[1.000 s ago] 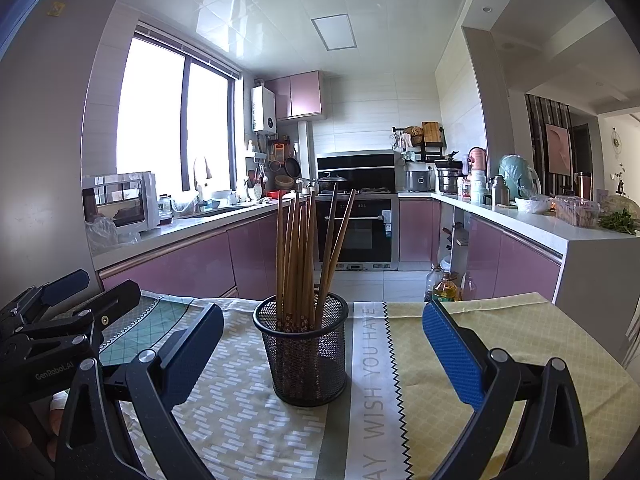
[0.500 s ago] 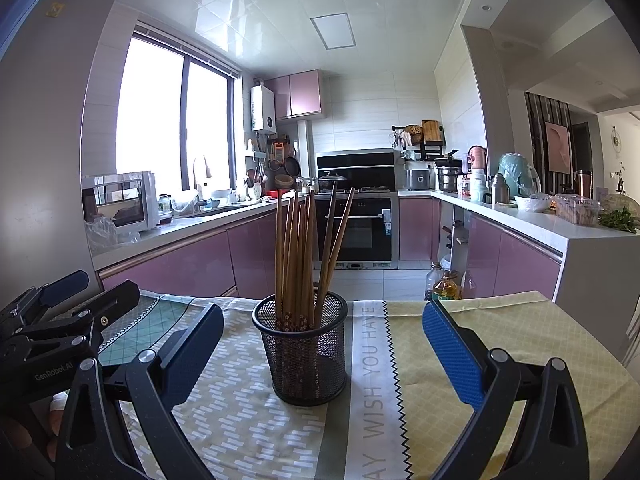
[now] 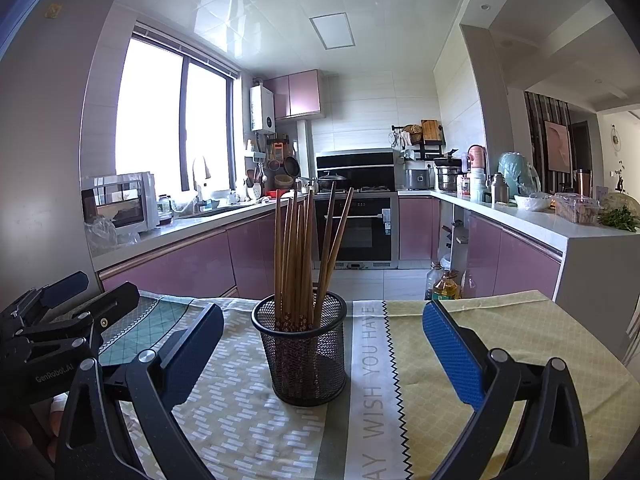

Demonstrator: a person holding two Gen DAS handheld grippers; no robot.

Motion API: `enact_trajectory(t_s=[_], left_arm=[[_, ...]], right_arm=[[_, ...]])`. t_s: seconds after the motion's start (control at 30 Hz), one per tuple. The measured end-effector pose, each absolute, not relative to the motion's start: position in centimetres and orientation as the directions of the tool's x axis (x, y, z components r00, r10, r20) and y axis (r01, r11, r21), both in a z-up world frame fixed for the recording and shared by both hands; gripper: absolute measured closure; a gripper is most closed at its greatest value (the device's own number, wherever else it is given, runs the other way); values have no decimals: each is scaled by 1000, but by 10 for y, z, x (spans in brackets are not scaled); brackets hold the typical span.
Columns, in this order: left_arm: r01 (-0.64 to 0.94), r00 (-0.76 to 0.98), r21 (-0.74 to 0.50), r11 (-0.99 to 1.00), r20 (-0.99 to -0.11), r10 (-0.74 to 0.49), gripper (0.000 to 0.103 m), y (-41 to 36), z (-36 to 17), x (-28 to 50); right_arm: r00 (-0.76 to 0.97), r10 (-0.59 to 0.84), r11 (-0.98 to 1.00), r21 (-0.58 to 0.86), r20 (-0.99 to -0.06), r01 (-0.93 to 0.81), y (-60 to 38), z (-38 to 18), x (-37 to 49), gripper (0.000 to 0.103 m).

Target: Organize utensils

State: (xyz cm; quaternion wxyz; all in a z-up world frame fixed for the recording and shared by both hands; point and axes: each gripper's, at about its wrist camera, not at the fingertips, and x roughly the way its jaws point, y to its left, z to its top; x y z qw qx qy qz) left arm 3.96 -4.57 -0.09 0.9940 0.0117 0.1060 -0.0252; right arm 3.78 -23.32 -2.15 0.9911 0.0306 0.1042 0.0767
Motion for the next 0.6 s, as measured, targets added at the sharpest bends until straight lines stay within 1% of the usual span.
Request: enact_trajectory(t_s=[0.6], left_arm=[[49, 977, 21, 999, -210, -43, 5, -44, -1, 37]], right_arm=[[966, 159, 986, 78, -202, -146, -234, -21, 38, 7]])
